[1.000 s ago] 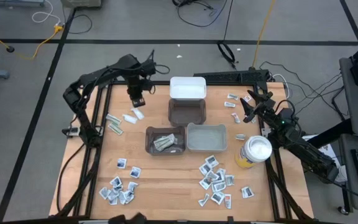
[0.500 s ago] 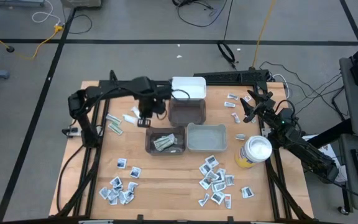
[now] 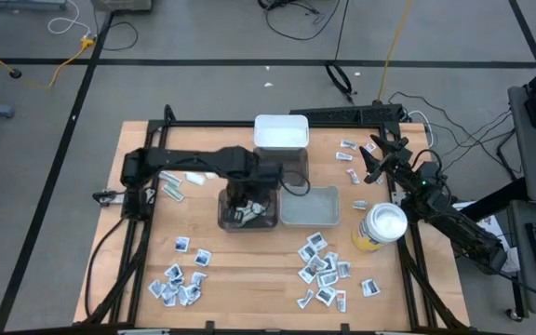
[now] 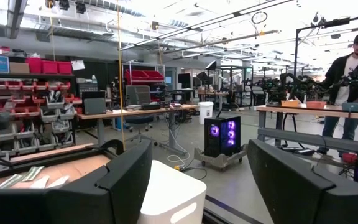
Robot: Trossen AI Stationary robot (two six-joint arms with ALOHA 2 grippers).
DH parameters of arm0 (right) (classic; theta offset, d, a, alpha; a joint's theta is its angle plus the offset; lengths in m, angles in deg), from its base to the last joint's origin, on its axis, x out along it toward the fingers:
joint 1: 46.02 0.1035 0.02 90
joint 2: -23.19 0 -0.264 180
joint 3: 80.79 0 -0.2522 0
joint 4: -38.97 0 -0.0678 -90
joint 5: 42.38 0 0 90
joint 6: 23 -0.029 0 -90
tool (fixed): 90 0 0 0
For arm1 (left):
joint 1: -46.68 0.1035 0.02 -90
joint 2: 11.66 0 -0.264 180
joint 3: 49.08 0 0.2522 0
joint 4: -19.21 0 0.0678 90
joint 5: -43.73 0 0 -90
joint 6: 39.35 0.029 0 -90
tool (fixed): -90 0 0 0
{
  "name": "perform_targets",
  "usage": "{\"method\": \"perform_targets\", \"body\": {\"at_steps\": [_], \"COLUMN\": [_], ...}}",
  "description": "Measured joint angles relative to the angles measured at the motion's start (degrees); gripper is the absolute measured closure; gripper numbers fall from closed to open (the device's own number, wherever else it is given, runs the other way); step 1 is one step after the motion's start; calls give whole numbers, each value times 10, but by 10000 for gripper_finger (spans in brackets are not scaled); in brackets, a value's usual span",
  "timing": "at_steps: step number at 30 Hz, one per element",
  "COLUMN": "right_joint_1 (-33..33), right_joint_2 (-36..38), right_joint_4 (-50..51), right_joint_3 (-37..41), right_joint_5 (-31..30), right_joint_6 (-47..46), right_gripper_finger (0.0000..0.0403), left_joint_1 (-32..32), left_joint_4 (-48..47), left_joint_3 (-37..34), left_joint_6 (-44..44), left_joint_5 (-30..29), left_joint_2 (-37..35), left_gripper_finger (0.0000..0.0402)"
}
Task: Pick & Place First Aid Supplies
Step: Put the white bandage into the bottom black bin
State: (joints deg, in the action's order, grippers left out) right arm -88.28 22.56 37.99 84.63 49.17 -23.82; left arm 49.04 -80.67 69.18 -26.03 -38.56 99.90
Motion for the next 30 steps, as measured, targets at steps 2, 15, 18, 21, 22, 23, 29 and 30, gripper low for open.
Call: {"method": "perform_targets", "body": {"at_steps": [2, 15, 18, 21, 22, 23, 29, 30], "right_joint_1": [0, 0, 0, 0, 0, 0, 0, 0], "right_joint_2": [0, 0, 0, 0, 0, 0, 0, 0], "right_joint_4": [0, 0, 0, 0, 0, 0, 0, 0], "right_joint_3": [0, 0, 0, 0, 0, 0, 0, 0], "right_joint_5": [0, 0, 0, 0, 0, 0, 0, 0], "right_joint_6": [0, 0, 0, 0, 0, 0, 0, 0], "right_gripper_finger": [140, 140, 140, 140, 140, 140, 140, 140], "left_joint_1": [-10, -16, -13, -10, -10, -10, -8, -8], "left_joint_4": [-6, 112, 169, 223, 233, 235, 236, 237], "left_joint_3": [12, -110, -161, -202, -209, -213, -213, -213], "left_joint_6": [-9, -22, -14, -14, -15, -24, -65, -63], "left_joint_5": [0, -3, -3, -11, -16, -22, -32, -32], "left_joint_2": [7, 7, 7, 7, 7, 7, 2, -1], "left_gripper_finger": [401, 401, 401, 401, 401, 401, 372, 362]}}
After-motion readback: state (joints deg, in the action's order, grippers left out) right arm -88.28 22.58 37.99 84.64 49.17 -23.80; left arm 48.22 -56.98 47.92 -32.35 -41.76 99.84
